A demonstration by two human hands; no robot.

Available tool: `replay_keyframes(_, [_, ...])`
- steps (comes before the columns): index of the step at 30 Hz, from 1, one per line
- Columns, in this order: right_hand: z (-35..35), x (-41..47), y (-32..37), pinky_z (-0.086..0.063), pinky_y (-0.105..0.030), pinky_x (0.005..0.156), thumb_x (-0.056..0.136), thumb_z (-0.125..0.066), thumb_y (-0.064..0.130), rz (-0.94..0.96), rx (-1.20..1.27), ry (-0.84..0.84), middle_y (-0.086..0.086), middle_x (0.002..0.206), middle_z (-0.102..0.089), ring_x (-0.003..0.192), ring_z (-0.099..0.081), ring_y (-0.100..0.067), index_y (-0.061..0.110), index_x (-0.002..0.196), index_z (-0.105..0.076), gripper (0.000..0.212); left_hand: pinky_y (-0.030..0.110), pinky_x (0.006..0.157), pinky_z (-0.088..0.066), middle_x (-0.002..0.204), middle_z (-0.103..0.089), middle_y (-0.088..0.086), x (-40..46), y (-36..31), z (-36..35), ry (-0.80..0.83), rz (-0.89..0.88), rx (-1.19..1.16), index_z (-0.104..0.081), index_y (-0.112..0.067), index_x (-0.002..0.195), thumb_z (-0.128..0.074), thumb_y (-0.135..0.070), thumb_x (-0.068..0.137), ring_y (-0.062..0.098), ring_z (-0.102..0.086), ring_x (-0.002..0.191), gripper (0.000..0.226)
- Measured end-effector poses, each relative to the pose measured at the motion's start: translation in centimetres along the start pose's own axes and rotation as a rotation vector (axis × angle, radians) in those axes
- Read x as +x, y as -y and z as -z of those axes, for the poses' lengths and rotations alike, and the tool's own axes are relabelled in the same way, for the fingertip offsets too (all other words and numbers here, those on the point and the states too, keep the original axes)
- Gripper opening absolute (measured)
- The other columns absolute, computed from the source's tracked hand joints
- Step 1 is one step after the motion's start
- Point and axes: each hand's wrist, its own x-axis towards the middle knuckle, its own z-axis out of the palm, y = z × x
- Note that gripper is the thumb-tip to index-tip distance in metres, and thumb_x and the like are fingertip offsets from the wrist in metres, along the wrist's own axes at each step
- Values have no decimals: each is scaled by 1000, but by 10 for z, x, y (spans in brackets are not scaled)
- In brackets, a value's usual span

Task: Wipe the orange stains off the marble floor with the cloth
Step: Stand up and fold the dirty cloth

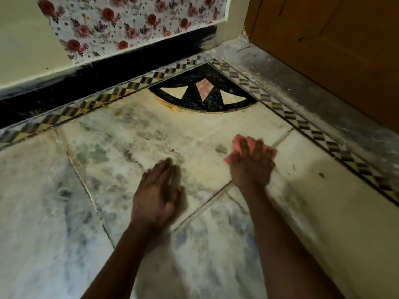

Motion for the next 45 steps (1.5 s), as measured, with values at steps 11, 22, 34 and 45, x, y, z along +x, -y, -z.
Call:
replay_keyframes(11, [108, -151, -17, -48, -13, 80, 84, -82, 41, -219, 1607, 513, 9, 98, -80, 73, -63, 3, 3, 148, -49, 82, 37, 96, -58, 132, -68, 4, -63, -165, 82, -3, 627, -527, -52, -18, 146, -59, -22, 106, 26, -71, 114, 41])
replay_keyframes(22, [590, -223, 95, -48, -45, 117, 107, -50, 26, -515, 1780, 475, -14, 102, -65, 97, -63, -30, 2, 128, -67, 35, 8, 74, -51, 113, -74, -14, -44, -480, 423, 136, 455, -593, -66, -26, 130, -58, -23, 107, -5, -68, 98, 24])
replay_keyframes(34, [981, -330, 156, -52, -40, 80, 103, -52, 57, -446, 1689, 546, -5, 94, -68, 86, -65, -25, 20, 96, -75, 45, 23, 71, -54, 105, -70, -10, -56, -753, 726, 110, 95, -551, -78, -21, 102, -71, -27, 98, 9, -70, 97, 11])
replay_keyframes(45, [1074, -367, 142, -54, -25, 87, 85, -19, 84, -184, 1758, 594, 17, 136, -67, 112, -70, 2, 41, 156, -45, 87, 20, 70, -56, 93, -81, -4, -95, -833, 776, 34, 136, -773, -81, -14, 96, -80, -20, 92, 10, -77, 87, 7])
